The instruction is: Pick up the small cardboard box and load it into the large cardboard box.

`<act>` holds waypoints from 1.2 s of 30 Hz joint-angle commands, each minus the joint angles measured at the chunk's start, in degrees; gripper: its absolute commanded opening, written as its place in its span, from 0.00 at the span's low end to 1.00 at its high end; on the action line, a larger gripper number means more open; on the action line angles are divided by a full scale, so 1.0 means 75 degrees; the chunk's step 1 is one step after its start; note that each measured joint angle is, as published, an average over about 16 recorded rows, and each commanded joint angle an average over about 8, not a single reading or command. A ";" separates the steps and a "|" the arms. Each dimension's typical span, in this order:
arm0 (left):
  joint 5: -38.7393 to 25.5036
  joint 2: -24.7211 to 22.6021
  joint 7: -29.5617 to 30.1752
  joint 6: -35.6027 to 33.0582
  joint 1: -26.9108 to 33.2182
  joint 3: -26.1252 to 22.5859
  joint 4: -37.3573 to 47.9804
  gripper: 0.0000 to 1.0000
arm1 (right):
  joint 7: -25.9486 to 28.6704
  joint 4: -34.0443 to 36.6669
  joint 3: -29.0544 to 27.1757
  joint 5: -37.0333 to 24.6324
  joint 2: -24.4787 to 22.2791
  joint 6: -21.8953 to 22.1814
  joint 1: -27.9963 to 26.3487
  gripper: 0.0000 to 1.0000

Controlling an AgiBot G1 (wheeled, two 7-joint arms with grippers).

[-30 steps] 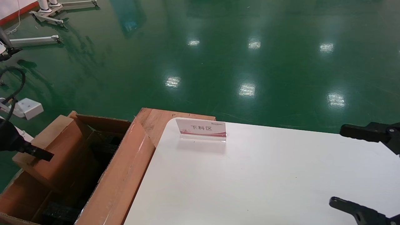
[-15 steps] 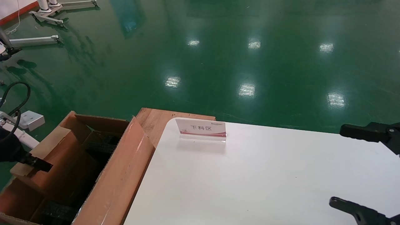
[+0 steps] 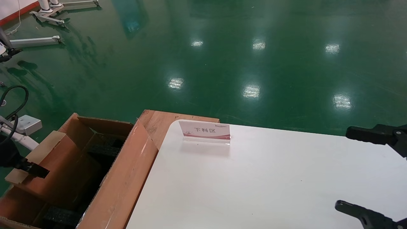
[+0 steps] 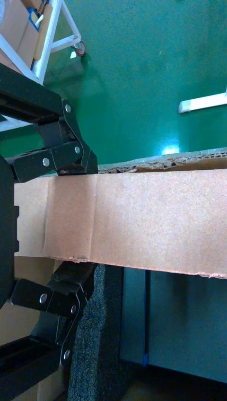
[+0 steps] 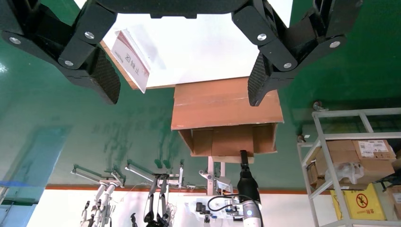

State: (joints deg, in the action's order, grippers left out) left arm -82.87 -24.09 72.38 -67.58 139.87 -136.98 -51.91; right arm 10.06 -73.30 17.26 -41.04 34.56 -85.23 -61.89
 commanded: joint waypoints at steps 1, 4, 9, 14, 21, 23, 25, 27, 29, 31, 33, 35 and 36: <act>-0.0006 0.0009 -0.0008 0.0000 0.0009 0.0002 -0.0009 1.00 | 0.0000 0.0000 0.0000 0.0000 0.0000 0.0000 0.0000 1.00; -0.0008 0.0016 -0.0015 0.0003 0.0018 0.0008 -0.0018 1.00 | 0.0001 0.0000 0.0000 0.0000 0.0000 0.0000 0.0000 1.00; -0.0013 0.0025 -0.0022 0.0011 0.0029 0.0015 -0.0030 1.00 | 0.0001 0.0000 0.0000 0.0000 0.0000 0.0000 0.0000 1.00; -0.0013 0.0030 -0.0026 0.0017 0.0036 0.0019 -0.0038 1.00 | 0.0001 0.0000 0.0000 0.0000 0.0000 0.0000 0.0000 1.00; -0.0006 -0.0008 -0.0076 0.0010 0.0076 0.0041 -0.0090 1.00 | 0.0000 0.0001 0.0001 0.0000 0.0000 -0.0001 -0.0001 1.00; 0.0024 -0.0020 -0.0175 0.0029 0.0163 0.0099 -0.0174 1.00 | 0.0000 0.0002 0.0001 0.0001 0.0000 -0.0001 -0.0001 1.00; 0.0068 -0.0011 -0.0341 0.0072 0.0318 0.0197 -0.0311 1.00 | -0.0001 0.0003 0.0002 0.0001 0.0000 -0.0001 -0.0002 1.00; 0.0137 0.0036 -0.0558 0.0145 0.0542 0.0338 -0.0503 1.00 | -0.0001 0.0004 0.0003 0.0001 0.0000 -0.0001 -0.0002 1.00; 0.0226 0.0132 -0.0804 0.0236 0.0808 0.0505 -0.0742 1.00 | -0.0002 0.0005 0.0004 0.0002 0.0000 -0.0002 -0.0003 1.00; 0.0337 0.0256 -0.1048 0.0323 0.1083 0.0684 -0.1015 1.00 | -0.0002 0.0005 0.0005 0.0002 0.0000 -0.0002 -0.0003 1.00; 0.0488 0.0396 -0.1276 0.0393 0.1338 0.0864 -0.1309 1.00 | -0.0003 0.0005 0.0006 0.0003 0.0000 -0.0002 -0.0004 1.00; 0.0681 0.0539 -0.1489 0.0452 0.1548 0.1037 -0.1601 1.00 | -0.0003 0.0005 0.0006 0.0003 0.0000 -0.0001 -0.0004 1.00; 0.0784 0.0607 -0.1590 0.0480 0.1632 0.1116 -0.1740 1.00 | -0.0003 0.0006 0.0007 0.0003 -0.0001 -0.0001 -0.0004 1.00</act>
State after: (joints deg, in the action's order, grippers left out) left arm -77.02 -19.87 60.85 -64.03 151.29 -128.99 -64.58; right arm 10.03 -73.26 17.31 -41.01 34.56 -85.24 -61.92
